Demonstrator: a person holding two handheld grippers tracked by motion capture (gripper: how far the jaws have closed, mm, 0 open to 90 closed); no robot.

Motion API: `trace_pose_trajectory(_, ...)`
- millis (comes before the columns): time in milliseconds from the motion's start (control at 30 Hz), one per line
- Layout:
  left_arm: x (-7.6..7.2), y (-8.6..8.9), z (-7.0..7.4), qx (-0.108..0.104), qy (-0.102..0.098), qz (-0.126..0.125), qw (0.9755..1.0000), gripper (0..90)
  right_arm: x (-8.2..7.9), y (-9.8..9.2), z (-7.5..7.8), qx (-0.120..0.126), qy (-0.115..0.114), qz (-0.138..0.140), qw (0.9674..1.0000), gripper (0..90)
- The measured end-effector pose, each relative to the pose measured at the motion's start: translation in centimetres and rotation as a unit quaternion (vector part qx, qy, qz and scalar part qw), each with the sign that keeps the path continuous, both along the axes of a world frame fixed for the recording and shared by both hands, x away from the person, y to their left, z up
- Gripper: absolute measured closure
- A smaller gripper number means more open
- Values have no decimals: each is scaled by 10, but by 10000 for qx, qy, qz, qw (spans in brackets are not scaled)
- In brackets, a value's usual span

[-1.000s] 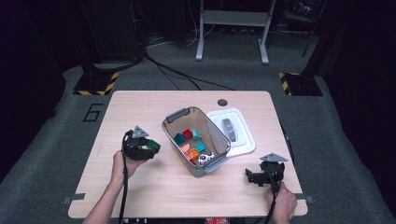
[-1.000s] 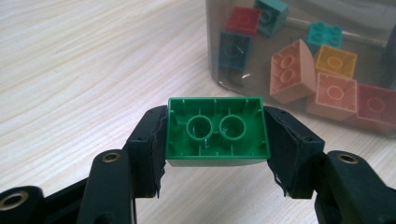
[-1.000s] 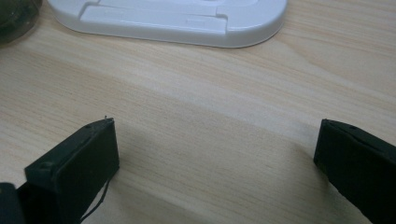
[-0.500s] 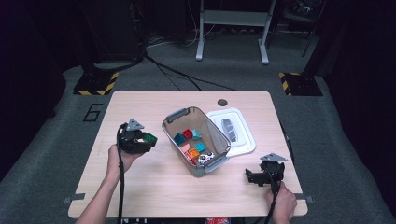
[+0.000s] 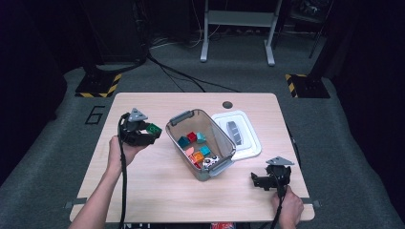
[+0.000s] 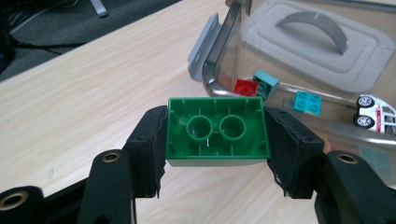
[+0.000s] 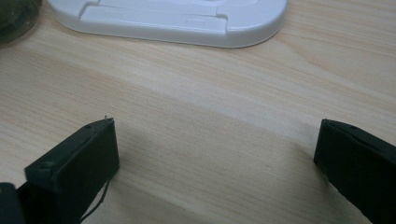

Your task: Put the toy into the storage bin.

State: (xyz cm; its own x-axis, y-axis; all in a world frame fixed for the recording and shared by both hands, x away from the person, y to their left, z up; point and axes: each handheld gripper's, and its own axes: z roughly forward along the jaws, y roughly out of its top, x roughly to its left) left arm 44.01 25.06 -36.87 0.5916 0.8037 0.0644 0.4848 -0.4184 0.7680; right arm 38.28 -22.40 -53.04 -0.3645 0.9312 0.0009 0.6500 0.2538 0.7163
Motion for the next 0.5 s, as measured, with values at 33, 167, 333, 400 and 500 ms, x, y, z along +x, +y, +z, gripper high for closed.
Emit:
trace_pose_trajectory(33, 1, -2, 2, 0, -14, -11, 10000, 432, 0, 0, 0, 2, 0, 0, 10000, 0)
trace_pose_trajectory(167, 4, -12, 5, 12, -26, -102, 9999, 431, 0, 0, 0, -4, -1, 11, 10000, 0)
trace_pose_trajectory(333, 8, -29, 4, -11, -57, -251, 9997, 431, 0, 0, 0, 3, -4, 1, 10000, 0)
trace_pose_trajectory(400, 10, -36, 1, -9, -22, -323, 9995, 431, 0, 0, 0, 4, -5, 2, 10000, 0)
trace_pose_trajectory(500, 13, -46, -4, -9, 41, -395, 9992, 431, 0, 0, 0, 0, 1, 1, 10000, 0)
